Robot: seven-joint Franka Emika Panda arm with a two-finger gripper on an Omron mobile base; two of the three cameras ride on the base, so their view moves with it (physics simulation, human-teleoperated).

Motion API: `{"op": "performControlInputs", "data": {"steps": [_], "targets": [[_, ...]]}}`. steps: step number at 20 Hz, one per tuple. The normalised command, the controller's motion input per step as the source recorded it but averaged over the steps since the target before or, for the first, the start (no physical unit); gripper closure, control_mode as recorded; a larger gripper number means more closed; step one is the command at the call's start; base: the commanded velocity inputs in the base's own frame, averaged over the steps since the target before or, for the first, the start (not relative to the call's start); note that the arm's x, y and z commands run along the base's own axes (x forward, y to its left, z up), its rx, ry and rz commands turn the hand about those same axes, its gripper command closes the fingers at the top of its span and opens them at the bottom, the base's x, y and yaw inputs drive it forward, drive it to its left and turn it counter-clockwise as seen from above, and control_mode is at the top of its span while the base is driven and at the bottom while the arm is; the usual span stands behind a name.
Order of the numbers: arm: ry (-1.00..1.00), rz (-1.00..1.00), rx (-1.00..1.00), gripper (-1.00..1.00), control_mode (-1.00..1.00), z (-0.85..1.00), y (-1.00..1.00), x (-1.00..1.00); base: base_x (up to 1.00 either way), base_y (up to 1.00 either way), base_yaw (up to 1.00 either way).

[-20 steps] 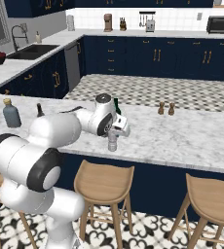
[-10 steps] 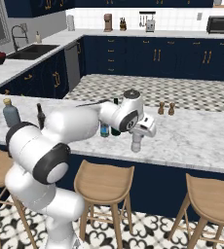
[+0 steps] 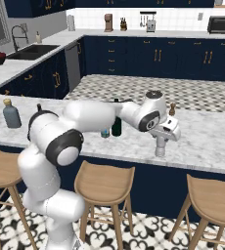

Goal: Move the plastic bottles in the middle to the plastics group, and the glass bottles in the middle to the glass group.

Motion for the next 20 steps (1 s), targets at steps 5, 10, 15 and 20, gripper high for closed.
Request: {"op": "performControlInputs", "data": {"steps": [5, 10, 15, 20], "targets": [[0.00, -0.08, -0.08, 1.00, -1.00, 0.00, -0.81, 0.04, 0.00, 0.00, 0.00], [-0.04, -0.05, 0.01, 1.00, -1.00, 0.00, -0.66, -0.02, 0.00, 0.00, 0.00], [-0.06, -0.02, 0.00, 1.00, -1.00, 0.00, -0.45, 0.00, 0.00, 0.00, 0.00], [-0.18, -0.02, 0.00, 1.00, -1.00, 0.00, -0.39, 0.00, 0.00, 0.00, 0.00]]}}
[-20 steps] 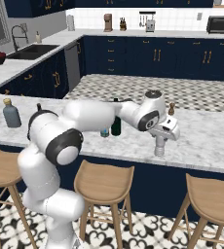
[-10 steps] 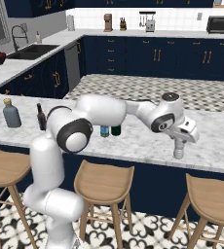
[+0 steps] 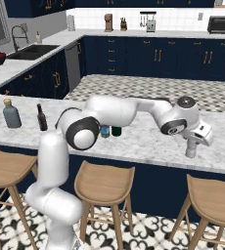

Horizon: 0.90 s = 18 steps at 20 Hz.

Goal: Move the plastic bottles in the middle to the plastics group, and the glass bottles in the middle to the glass group.

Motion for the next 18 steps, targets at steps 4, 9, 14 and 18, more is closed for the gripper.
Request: {"op": "performControlInputs", "data": {"steps": [4, 9, 14, 18], "targets": [[-0.23, 0.00, 0.00, 1.00, -1.00, 0.02, -0.35, 0.14, 0.00, 0.00, 0.00], [-0.02, 0.00, -0.03, 1.00, -1.00, 0.14, -0.09, 0.22, 0.00, 0.00, 0.00], [0.07, -0.01, -0.06, 1.00, -1.00, 0.17, 0.00, 0.33, 0.00, 0.00, 0.00], [0.03, 0.00, -0.02, 1.00, -1.00, 0.03, -0.03, 0.45, 0.00, 0.00, 0.00]]}}
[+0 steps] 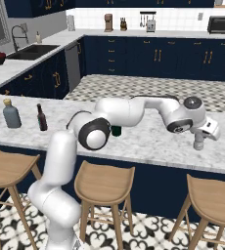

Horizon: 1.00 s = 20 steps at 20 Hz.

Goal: Move the plastic bottles in the middle to the plastics group, and the glass bottles in the middle to the glass group.

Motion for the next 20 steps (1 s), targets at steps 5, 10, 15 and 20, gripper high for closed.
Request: {"op": "performControlInputs", "data": {"steps": [5, 10, 15, 20], "targets": [[0.00, 0.00, 0.00, 1.00, -1.00, -0.01, -0.07, 0.36, 0.00, 0.00, 0.00], [0.04, 0.00, 0.00, 1.00, -1.00, -0.06, -0.13, 0.23, 0.00, 0.00, 0.00], [0.02, -0.02, 0.01, 1.00, -1.00, -0.01, -0.37, 0.00, 0.00, 0.00, 0.00], [0.00, -0.08, 0.00, 1.00, -1.00, 0.00, -0.28, -0.03, 0.00, 0.00, 0.00]]}}
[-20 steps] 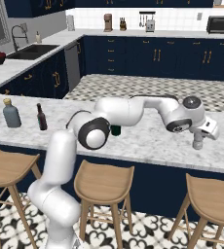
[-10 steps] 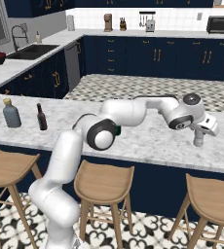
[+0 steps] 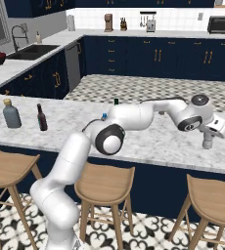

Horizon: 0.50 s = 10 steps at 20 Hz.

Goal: Move the plastic bottles in the middle to the plastics group, and the glass bottles in the middle to the glass group.

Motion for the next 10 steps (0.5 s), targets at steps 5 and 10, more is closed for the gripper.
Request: {"op": "performControlInputs", "data": {"steps": [5, 10], "targets": [[0.00, -0.08, 0.00, 1.00, -1.00, 0.00, -0.20, -0.03, 0.00, 0.00, 0.00], [0.00, -0.10, 0.00, 1.00, -1.00, 0.00, -0.15, 0.00, 0.00, 0.00, 0.00]]}}
